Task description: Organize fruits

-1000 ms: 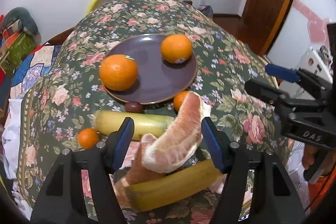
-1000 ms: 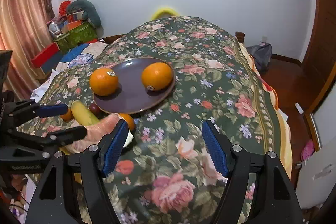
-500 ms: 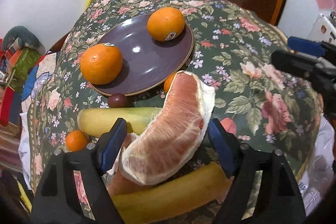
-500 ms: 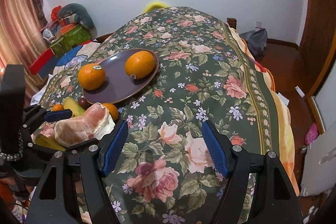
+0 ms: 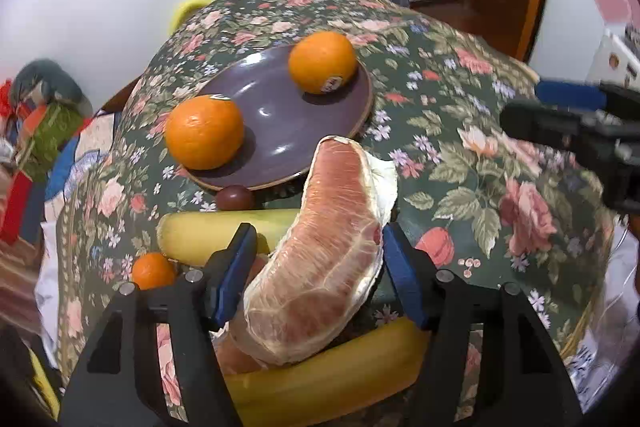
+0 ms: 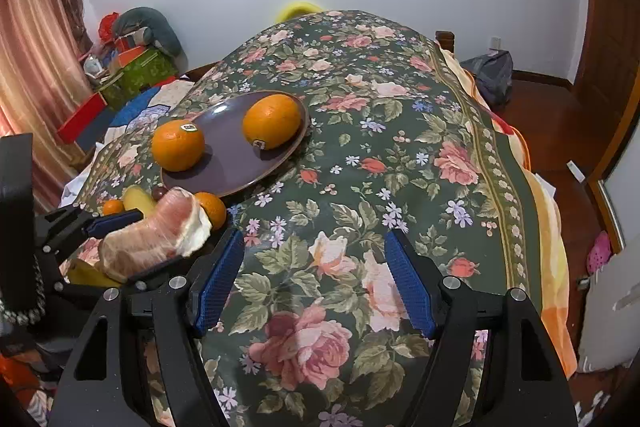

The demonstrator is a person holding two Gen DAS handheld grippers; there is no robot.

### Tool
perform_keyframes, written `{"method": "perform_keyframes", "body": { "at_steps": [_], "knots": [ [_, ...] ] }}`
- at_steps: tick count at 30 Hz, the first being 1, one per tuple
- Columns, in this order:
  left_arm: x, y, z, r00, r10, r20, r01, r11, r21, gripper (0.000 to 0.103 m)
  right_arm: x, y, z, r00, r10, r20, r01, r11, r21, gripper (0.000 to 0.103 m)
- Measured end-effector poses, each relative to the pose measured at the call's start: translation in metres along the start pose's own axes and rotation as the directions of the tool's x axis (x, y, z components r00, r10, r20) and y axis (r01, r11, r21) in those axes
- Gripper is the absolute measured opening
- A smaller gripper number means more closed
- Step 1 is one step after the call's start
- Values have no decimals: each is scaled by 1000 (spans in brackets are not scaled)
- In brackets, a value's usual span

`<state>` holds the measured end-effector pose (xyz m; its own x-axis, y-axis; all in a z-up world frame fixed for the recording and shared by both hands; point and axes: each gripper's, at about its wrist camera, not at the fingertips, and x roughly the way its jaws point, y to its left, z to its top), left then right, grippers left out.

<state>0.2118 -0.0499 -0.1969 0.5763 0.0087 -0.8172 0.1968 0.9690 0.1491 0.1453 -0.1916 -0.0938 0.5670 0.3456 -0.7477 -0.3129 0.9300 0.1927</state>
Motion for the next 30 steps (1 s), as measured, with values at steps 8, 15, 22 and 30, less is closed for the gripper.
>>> {"method": "perform_keyframes", "body": {
  "at_steps": [8, 15, 22, 30],
  "knots": [
    [-27, 42, -2, 997, -44, 65, 52, 990, -134, 62, 1, 14, 3, 1000, 2, 0, -2, 1000, -19, 70],
    [-52, 82, -13, 990, -82, 117, 109, 964, -244, 59, 1, 44, 1, 1000, 30, -7, -30, 997, -66, 70],
    [-56, 112, -38, 986, -148, 82, 167, 933, -318, 14, 9, 80, -11, 997, 57, -46, -63, 990, -127, 70],
    [-65, 121, -63, 985, -150, 84, 170, 915, -365, 33, 13, 107, -31, 992, 69, -105, -88, 977, -195, 70]
  ]
}}
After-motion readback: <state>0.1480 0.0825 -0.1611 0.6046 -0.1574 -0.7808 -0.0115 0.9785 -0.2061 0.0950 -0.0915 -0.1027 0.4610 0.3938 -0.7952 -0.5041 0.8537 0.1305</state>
